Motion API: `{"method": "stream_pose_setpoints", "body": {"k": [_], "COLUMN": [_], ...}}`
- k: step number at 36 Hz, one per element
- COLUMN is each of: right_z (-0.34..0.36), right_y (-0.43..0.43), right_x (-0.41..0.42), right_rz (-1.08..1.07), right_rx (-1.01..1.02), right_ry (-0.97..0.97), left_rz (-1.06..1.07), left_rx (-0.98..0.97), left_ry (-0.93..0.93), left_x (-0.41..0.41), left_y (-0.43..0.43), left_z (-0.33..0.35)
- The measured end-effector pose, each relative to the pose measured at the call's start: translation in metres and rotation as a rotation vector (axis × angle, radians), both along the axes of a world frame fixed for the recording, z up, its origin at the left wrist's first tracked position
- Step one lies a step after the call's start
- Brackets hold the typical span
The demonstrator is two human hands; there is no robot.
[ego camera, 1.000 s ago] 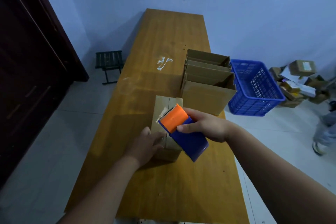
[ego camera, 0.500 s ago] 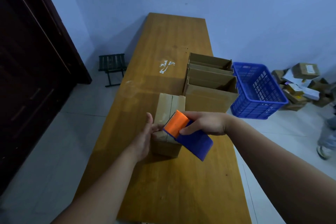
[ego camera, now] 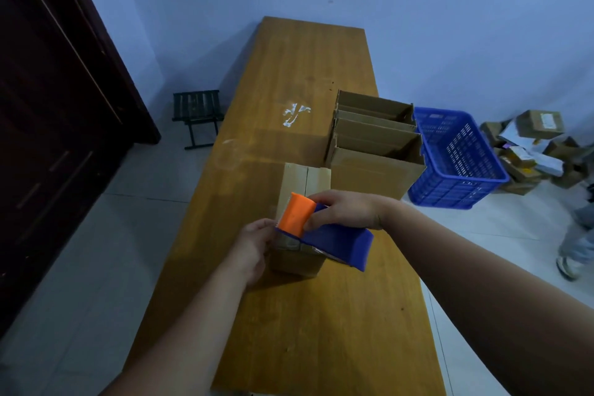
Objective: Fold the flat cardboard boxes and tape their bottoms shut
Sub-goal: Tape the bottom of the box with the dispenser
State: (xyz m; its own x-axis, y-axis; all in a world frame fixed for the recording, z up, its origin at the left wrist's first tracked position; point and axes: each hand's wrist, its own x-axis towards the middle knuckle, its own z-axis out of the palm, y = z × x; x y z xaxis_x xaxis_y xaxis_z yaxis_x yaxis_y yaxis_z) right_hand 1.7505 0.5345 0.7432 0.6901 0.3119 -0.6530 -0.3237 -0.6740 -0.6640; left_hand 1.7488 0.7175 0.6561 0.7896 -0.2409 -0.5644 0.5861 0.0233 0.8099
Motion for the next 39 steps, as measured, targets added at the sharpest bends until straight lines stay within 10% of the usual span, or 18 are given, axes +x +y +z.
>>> {"method": "stream_pose_setpoints", "body": {"k": [7, 15, 25, 39], "right_z": [-0.023, -0.045, -0.045, -0.084], "right_y": [-0.003, -0.009, -0.022, -0.010], "right_x": [-0.016, -0.039, -0.053, -0.080], "right_rz": [-0.147, -0.173, 0.055, -0.767], "right_rx": [-0.241, -0.121, -0.283, 0.006], "right_ry": [-0.689, -0.929, -0.783, -0.587], "left_rz": [0.017, 0.095, 0.005, 0.080], "left_rx": [0.107, 0.167, 0.261, 0.220], "left_ry": [0.006, -0.010, 0.071, -0.142], "left_x": [-0.001, 0.003, 0.014, -0.010], "left_y": [0.000, -0.007, -0.007, -0.006], "left_z": [0.001, -0.008, -0.003, -0.009]}}
